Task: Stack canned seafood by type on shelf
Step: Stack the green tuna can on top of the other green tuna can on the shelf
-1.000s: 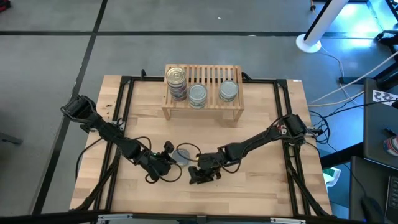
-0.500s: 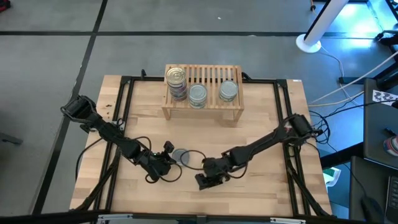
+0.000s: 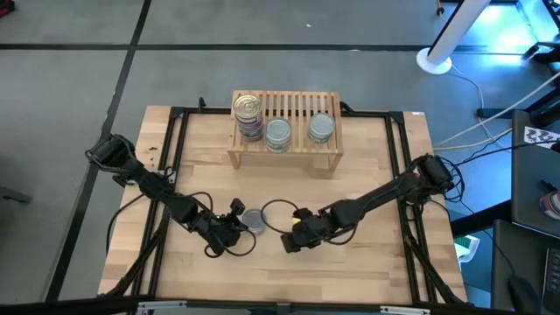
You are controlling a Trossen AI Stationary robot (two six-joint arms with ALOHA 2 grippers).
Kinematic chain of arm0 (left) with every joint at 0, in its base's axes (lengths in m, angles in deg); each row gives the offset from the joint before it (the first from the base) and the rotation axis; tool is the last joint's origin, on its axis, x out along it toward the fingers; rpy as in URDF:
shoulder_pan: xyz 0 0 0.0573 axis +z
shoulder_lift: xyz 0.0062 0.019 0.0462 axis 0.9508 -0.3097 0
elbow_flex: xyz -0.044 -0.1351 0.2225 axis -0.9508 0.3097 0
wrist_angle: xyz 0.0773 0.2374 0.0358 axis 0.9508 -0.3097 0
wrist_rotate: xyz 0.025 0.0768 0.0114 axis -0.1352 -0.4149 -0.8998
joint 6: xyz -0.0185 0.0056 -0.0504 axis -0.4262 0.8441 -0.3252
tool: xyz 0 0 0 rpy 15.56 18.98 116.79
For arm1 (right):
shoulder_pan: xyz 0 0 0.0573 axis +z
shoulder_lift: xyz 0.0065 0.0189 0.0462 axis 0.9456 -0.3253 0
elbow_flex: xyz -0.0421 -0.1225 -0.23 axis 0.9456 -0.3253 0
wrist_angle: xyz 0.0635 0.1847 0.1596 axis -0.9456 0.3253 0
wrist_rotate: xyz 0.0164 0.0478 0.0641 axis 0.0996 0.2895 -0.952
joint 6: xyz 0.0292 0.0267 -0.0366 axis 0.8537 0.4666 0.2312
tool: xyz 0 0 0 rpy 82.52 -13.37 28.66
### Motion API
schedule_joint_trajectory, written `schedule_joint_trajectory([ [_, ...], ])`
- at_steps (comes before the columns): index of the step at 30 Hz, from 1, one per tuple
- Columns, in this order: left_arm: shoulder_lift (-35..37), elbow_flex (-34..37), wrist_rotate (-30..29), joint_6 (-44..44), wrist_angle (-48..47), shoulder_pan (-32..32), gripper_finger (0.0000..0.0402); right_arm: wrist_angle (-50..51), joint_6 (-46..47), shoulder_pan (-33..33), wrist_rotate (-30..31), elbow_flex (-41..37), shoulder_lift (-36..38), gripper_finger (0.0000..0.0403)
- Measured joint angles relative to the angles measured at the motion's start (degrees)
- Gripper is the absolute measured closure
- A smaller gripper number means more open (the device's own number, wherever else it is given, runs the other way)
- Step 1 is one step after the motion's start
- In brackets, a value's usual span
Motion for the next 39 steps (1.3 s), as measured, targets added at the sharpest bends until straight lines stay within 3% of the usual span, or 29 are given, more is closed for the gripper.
schedule_joint_trajectory([
  [4, 0.00, -0.02, 0.00, 0.00, 0.00, 0.02, 0.0401, -10.47, -0.90, -0.04, 1.79, -5.35, 1.39, 0.0166],
  [8, 0.00, -0.03, -0.01, 0.00, -0.01, 0.01, 0.0401, -17.91, 5.28, 0.29, 5.08, -15.01, 5.02, 0.0166],
  [13, 0.02, -0.04, 0.00, -0.07, 0.00, 0.00, 0.0401, -48.23, 14.85, 2.82, 20.36, -27.20, 7.00, 0.0166],
  [15, 0.02, -0.04, 0.00, -0.07, 0.00, 0.04, 0.0401, -53.54, 17.69, 3.82, 25.97, -28.76, 5.95, 0.0166],
  [22, 0.02, -0.04, -0.05, -0.07, 0.23, 0.10, 0.0401, -51.47, 28.21, 4.46, 31.31, -25.15, 1.29, 0.0166],
  [32, 0.02, -0.04, -0.26, -0.11, 0.24, 1.32, 0.0401, -51.24, 28.58, 3.25, 31.37, -13.17, -7.36, 0.0166],
  [39, 0.02, -0.04, -0.26, -0.09, 0.24, 1.33, 0.0401, -51.20, 34.50, 2.10, 29.89, -9.13, -12.70, 0.0166],
])
